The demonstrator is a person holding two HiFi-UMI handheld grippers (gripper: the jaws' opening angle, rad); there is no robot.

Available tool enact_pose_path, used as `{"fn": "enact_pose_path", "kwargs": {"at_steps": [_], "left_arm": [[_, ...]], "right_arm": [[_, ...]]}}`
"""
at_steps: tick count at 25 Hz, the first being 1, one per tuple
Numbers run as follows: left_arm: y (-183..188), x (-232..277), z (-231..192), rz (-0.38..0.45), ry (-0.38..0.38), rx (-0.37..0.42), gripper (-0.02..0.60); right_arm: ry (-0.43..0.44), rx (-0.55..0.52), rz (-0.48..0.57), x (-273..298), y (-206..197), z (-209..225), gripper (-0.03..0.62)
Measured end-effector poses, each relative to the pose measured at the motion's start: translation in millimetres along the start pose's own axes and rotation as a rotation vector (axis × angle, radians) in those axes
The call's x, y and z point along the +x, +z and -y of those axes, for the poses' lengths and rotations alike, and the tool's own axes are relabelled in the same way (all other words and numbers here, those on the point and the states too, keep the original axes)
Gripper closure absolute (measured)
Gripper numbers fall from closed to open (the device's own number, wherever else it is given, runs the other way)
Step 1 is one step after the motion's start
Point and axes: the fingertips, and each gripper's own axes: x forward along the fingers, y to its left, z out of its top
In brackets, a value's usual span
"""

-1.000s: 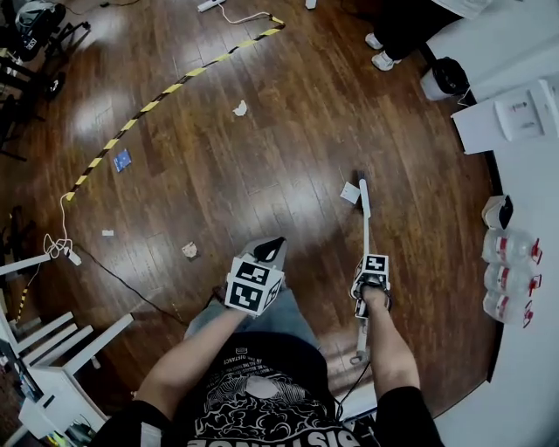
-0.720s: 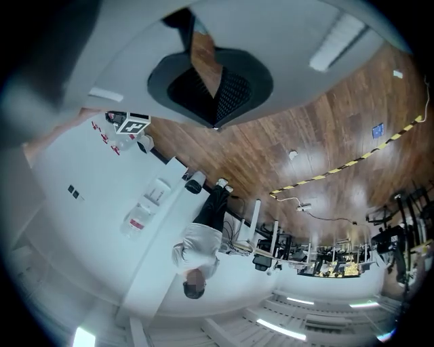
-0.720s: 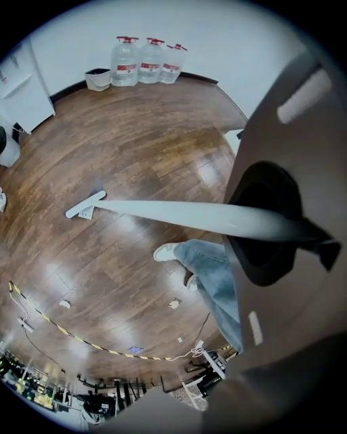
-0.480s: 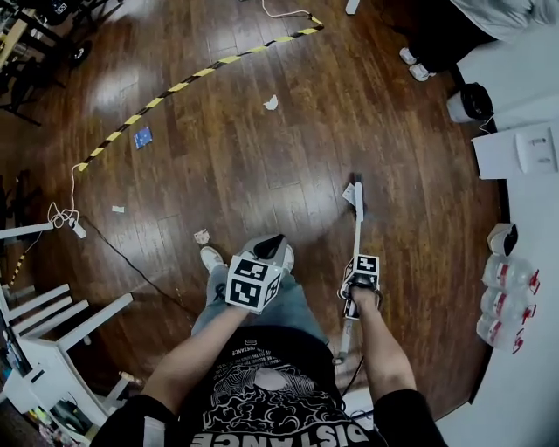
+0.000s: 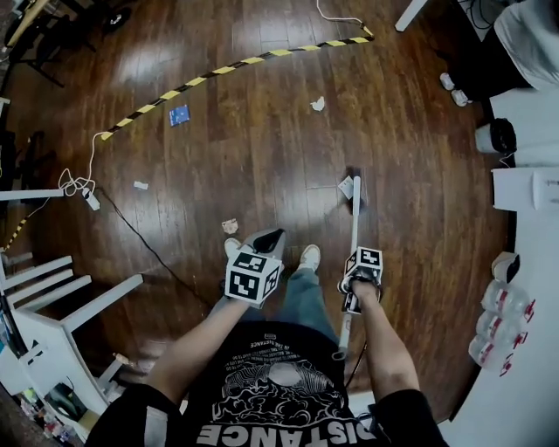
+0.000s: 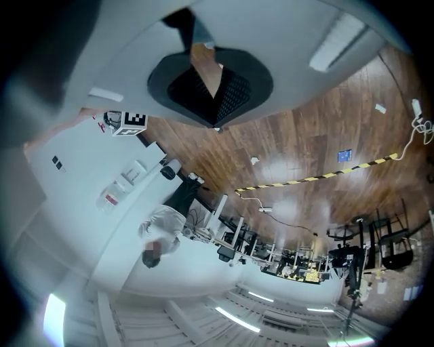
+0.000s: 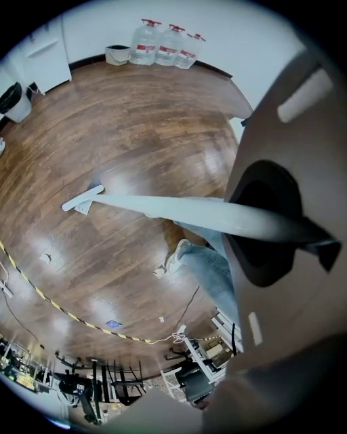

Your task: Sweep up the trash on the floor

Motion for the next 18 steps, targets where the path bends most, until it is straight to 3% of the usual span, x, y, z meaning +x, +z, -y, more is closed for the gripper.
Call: {"fn": "enact_pose_path", "kwargs": {"at_steps": [11, 18], "left_arm": [[2.9, -72.6, -109.0, 0.082, 0.057, -0.1, 0.577], [-6.1, -105.7, -152.5, 0.12, 0.093, -0.154, 0.577]], "right_arm": [[-0.115, -0.202, -0.047, 24.1, -14.8, -134.0, 0.583], [-0.166, -0.298, -0.078, 36.6, -29.9, -187.3, 0.574]]}}
